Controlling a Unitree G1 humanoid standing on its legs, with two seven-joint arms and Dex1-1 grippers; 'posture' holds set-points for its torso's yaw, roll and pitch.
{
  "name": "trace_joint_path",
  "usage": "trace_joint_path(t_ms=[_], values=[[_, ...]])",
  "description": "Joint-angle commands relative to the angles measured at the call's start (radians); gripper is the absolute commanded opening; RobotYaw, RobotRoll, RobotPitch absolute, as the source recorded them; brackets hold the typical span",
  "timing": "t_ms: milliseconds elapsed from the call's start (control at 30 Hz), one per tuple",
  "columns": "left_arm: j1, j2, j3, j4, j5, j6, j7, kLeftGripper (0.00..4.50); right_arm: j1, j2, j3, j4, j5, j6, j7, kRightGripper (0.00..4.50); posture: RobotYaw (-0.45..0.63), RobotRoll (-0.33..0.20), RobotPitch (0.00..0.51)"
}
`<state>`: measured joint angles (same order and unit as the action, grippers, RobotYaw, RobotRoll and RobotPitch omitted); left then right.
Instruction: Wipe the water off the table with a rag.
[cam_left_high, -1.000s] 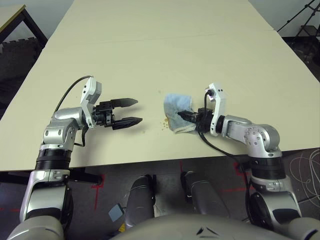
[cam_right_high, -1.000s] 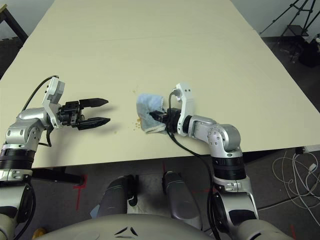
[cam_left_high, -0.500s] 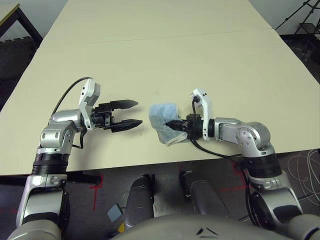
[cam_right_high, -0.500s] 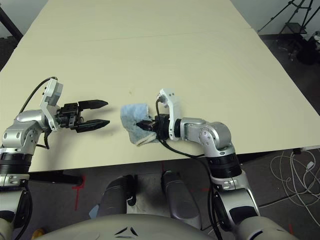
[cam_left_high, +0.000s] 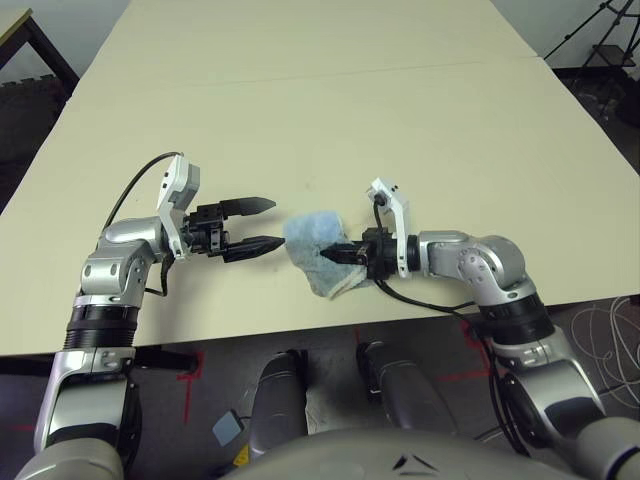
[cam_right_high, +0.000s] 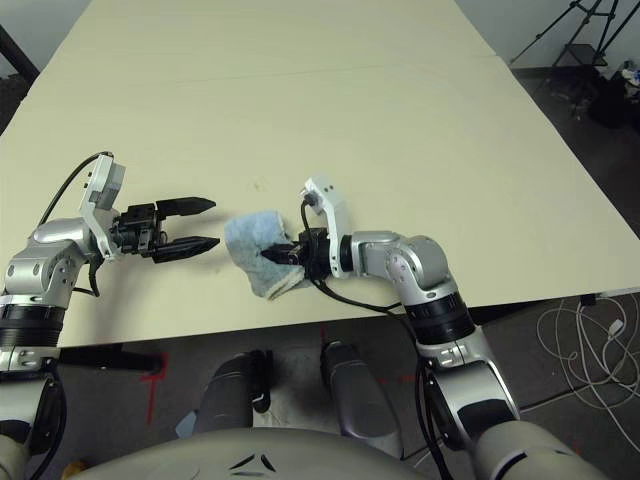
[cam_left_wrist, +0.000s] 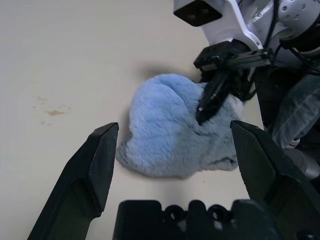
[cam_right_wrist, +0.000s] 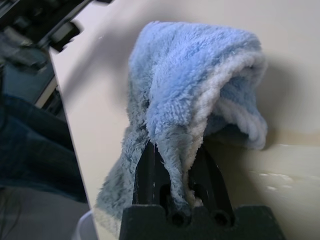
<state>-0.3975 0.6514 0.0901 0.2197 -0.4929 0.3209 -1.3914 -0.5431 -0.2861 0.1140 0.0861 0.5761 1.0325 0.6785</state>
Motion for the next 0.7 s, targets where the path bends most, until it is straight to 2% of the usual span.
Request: trace_joint_path(t_ms=[33, 200, 433, 700], values=[[-0.015, -0.004, -0.007, 0.028, 0.002, -0.014, -0.003, 4.50, -0.001, -0.082, -0.071, 0.115, -0.060, -0.025, -0.038, 0.00, -0.15, 0.000, 0.188], [-0.037, -0.013, -0.015, 0.061, 0.010, -0.030, -0.008, 4.50, -0.058, -0.145, -0.122, 0.214, -0.078, -0.086, -0.032, 0.00, -0.16, 0.000, 0.180], [-0.060, -0.018, -0.017, 0.107, 0.020, -0.055, -0.009, 4.50, -0.121, -0.172, -0.197, 0.289, -0.084, -0.151, -0.058, 0.00, -0.16, 0.000, 0.177], [-0.088, -0.024, -0.009, 0.167, 0.031, -0.088, 0.005, 4.50, -0.252, -0.205, -0.327, 0.390, -0.087, -0.303, -0.083, 0.00, -0.17, 0.000, 0.181]])
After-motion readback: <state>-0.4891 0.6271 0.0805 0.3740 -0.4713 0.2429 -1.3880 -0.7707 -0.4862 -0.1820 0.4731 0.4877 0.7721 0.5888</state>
